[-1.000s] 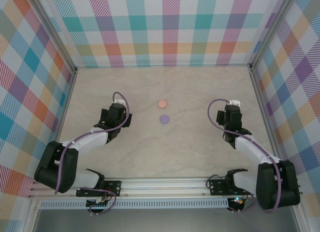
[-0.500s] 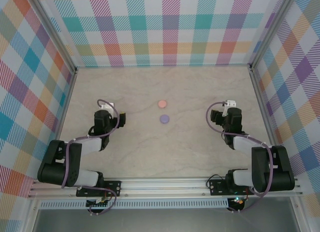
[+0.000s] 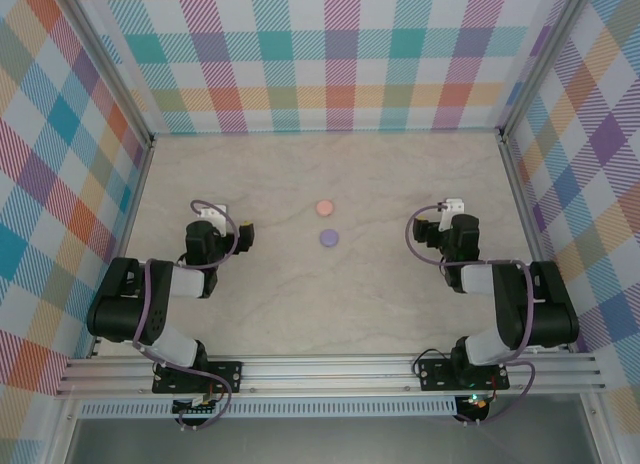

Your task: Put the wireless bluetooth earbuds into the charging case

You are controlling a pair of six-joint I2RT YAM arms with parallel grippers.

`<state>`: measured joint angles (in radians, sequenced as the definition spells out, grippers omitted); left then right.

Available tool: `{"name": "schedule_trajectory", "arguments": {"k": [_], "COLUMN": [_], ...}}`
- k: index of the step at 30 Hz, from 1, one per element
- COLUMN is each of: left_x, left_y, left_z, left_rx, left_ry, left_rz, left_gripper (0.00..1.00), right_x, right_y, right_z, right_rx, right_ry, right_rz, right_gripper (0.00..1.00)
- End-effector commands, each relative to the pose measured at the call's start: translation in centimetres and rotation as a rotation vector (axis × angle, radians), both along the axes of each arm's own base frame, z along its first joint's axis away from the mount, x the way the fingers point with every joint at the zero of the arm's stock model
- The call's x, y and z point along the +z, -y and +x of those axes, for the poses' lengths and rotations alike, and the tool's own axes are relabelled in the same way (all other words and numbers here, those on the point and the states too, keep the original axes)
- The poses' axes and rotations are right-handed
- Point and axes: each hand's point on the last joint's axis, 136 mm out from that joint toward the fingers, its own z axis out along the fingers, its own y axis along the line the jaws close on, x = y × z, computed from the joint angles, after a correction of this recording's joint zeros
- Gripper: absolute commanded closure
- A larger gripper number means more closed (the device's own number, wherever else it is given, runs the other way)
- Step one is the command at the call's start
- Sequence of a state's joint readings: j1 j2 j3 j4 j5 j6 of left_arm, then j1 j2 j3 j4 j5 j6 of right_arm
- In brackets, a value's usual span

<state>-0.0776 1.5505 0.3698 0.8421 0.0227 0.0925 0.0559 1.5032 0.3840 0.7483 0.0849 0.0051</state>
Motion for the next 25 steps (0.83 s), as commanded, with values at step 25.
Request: {"name": "schedule_trajectory", "arguments": {"k": [25], "left_x": [0.5], "left_y": [-1.88], "left_z": [1.26], "left_rx": [0.114], "left_ry": [-0.005], "left_rz": [-0.016], "left_gripper": [0.0], "right_x": [1.7], "right_y": [0.43], "right_z": [1.46], "right_rx": [0.006], "right_ry": [0.06], "right_rz": [0.028], "right_gripper": [0.0]}}
